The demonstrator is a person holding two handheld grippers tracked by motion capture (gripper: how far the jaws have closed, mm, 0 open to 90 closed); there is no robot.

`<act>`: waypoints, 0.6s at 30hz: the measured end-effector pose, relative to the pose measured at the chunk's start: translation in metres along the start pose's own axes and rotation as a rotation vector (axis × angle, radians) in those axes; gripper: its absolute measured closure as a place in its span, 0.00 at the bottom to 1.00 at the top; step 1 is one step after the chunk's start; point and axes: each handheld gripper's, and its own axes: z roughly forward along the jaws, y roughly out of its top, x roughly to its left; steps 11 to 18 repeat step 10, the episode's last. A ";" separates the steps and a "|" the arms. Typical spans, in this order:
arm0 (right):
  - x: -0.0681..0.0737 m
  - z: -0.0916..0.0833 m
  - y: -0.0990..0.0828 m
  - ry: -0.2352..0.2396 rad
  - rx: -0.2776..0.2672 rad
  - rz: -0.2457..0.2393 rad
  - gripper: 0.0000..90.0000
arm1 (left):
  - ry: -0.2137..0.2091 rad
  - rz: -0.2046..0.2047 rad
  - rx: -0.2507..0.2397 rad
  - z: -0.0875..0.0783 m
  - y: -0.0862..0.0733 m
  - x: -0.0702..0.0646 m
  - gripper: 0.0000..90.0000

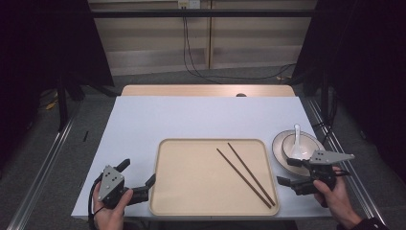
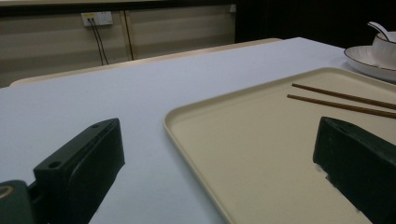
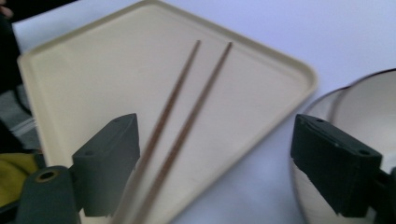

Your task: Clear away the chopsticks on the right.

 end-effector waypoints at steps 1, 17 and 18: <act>-0.002 -0.001 -0.001 0.000 0.007 -0.010 0.12 | 0.000 -0.004 -0.002 0.000 0.000 0.000 0.02; 0.003 0.009 -0.009 -0.015 -0.064 -0.107 0.11 | 0.002 -0.024 0.021 0.002 -0.002 0.002 0.02; 0.003 0.009 -0.009 -0.015 -0.064 -0.107 0.11 | 0.002 -0.024 0.021 0.002 -0.002 0.002 0.02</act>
